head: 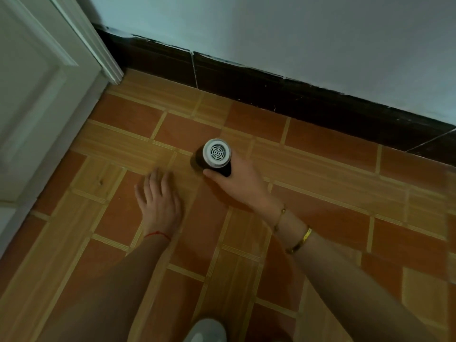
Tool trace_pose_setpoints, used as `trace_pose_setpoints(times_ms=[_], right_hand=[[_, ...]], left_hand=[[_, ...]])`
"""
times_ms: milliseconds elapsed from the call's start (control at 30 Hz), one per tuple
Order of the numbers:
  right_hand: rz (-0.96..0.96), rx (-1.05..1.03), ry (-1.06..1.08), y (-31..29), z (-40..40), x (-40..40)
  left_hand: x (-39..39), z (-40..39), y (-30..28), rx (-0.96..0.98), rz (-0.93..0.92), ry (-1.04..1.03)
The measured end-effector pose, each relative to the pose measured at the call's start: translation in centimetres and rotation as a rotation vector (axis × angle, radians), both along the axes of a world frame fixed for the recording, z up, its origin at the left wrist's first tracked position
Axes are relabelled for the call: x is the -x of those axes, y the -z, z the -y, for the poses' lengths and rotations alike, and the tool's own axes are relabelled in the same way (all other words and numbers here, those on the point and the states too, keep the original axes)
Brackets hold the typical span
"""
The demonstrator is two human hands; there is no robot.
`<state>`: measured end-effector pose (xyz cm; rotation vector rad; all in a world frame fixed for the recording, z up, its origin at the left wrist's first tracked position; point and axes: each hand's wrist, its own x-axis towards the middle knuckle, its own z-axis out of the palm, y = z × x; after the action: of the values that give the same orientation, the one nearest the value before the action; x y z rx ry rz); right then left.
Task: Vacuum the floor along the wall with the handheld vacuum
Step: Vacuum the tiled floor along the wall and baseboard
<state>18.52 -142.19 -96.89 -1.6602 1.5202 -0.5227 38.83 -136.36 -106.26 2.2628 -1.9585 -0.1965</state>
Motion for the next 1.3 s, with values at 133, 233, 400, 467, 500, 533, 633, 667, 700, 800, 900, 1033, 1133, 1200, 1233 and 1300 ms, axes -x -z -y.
trace_pose_setpoints(times_ms=[133,233,400,467,500,533,633,667,700,800,900,1033,1133,1200,1233,1300], right_hand=[[0.026,-0.023,-0.105,-0.1,0.1,-2.7],[0.011,0.011,-0.087,-0.5,0.8,-4.2],[0.041,-0.013,-0.136,-0.6,1.4,-6.1],[0.054,-0.029,-0.190,-0.6,1.4,-6.2],[0.053,-0.028,-0.200,-0.5,1.4,-6.2],[0.040,-0.022,-0.194,-0.5,1.5,-6.1],[-0.020,0.035,-0.104,-0.3,2.5,-5.6],[-0.032,0.047,-0.063,-0.2,3.1,-5.4],[-0.032,0.055,-0.020,-0.2,3.7,-5.1],[-0.060,0.098,0.098,0.0,5.9,-3.9],[-0.095,0.137,0.178,0.1,7.6,-3.0],[-0.048,0.122,0.170,0.3,8.1,-3.3],[0.049,0.093,0.066,0.7,7.9,-4.4],[0.067,0.087,0.000,1.0,8.0,-5.1],[0.059,0.091,-0.012,1.1,8.1,-5.3],[0.049,0.121,0.011,1.2,8.7,-5.7]], left_hand=[[-2.3,0.0,0.4,0.001,-0.019,-0.141],[-2.9,-0.2,0.6,0.012,-0.040,-0.152],[-2.9,-0.3,0.8,0.037,-0.057,-0.164],[-2.9,-0.3,0.9,0.046,-0.064,-0.168],[-2.9,-0.2,0.9,0.047,-0.064,-0.168],[-2.9,-0.2,0.9,0.047,-0.063,-0.169],[-2.8,-0.2,0.8,0.048,-0.073,-0.179],[-2.8,-0.1,0.8,0.049,-0.072,-0.181],[-2.8,-0.2,0.8,0.051,-0.068,-0.182],[-2.7,-0.1,0.7,0.052,-0.068,-0.184],[-2.7,0.0,0.6,0.049,-0.073,-0.187],[-2.7,-0.1,0.6,0.057,-0.074,-0.190],[-2.7,-0.1,0.5,0.058,-0.077,-0.186],[-2.7,-0.1,0.4,0.058,-0.077,-0.186],[-2.7,-0.1,0.3,0.058,-0.076,-0.188],[-2.7,-0.1,0.3,0.057,-0.072,-0.189]])
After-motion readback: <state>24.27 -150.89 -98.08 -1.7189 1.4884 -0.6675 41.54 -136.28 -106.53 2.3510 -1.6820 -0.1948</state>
